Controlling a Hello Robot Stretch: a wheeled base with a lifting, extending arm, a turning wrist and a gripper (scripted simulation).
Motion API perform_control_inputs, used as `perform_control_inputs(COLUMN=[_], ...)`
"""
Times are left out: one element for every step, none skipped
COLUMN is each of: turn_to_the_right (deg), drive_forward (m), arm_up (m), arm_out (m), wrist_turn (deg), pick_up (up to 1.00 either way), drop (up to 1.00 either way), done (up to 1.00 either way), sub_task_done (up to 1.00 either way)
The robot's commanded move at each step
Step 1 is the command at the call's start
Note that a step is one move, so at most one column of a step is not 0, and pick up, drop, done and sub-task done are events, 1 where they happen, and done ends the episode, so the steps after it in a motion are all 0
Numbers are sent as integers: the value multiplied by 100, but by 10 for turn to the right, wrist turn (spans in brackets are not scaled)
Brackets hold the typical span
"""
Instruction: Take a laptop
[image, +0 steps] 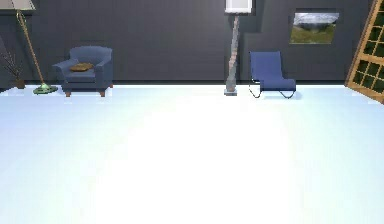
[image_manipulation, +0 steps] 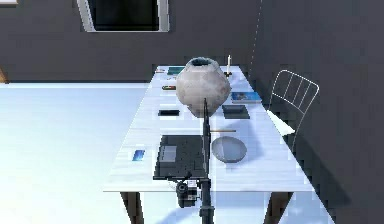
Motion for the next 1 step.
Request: perform_control_inputs(turn_to_the_right=[0], drive_forward=[0], arm_up=[0], arm_out=[0], wrist_turn=[0], pick_up=[100], drop=[0], done=[0], sub_task_done=[0])
